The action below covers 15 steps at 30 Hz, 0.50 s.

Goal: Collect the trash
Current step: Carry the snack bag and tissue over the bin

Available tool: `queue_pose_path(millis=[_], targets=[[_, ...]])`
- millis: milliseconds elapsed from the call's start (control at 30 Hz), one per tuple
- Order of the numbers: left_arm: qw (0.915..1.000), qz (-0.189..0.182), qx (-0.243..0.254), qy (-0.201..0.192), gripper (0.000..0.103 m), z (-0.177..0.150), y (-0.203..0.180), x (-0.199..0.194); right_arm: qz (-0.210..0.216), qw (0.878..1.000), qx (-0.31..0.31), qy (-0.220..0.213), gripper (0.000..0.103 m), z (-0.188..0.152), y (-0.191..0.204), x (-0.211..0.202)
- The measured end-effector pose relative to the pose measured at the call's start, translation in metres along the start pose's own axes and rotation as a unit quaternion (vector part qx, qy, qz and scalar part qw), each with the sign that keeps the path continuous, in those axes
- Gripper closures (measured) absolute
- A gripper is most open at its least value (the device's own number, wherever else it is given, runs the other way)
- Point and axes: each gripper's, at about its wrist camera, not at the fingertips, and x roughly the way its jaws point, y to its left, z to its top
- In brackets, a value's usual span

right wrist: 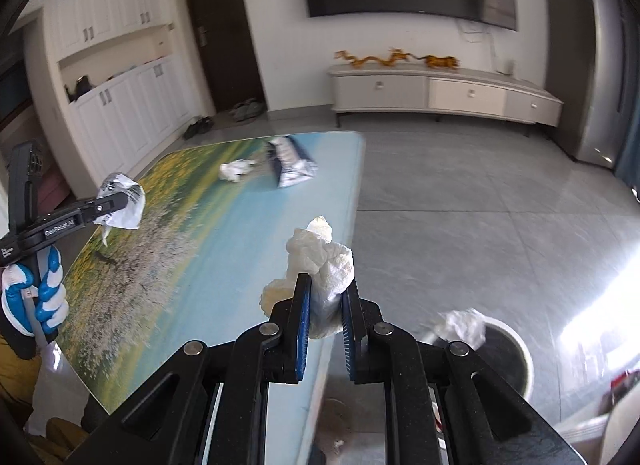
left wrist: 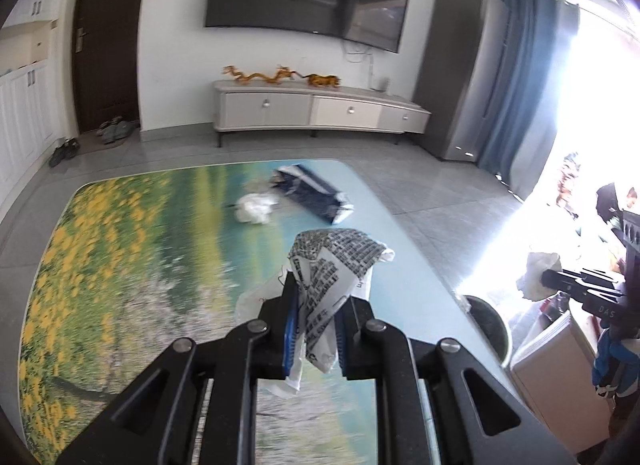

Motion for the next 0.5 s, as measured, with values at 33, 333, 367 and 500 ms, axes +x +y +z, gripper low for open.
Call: queue_pose_path(millis=[33, 333, 367, 500], targets=[[1.0, -0.007, 0.005, 0.002, 0.088, 0.002, -0.011, 0.002, -0.008, 1.0, 0.012, -0.002, 0.089, -0.006, -0.013, -0.007], [0.9936, -0.079, 0.071, 0.038, 0.088, 0.011, -0.129, 0.04, -0.052, 0.995, 0.089, -0.002, 0.089, -0.052, -0.097, -0.033], [0.9921, -0.086, 0.08, 0.044, 0.088, 0.011, -0.144, 0.046, -0.054, 0.994, 0.098, -0.002, 0.089, -0.056, -0.107, -0.034], [0.9862, -0.11, 0.104, 0.068, 0.088, 0.007, -0.193, 0.069, -0.058, 0.99, 0.126, 0.004, 0.088, -0.069, -0.135, -0.027]])
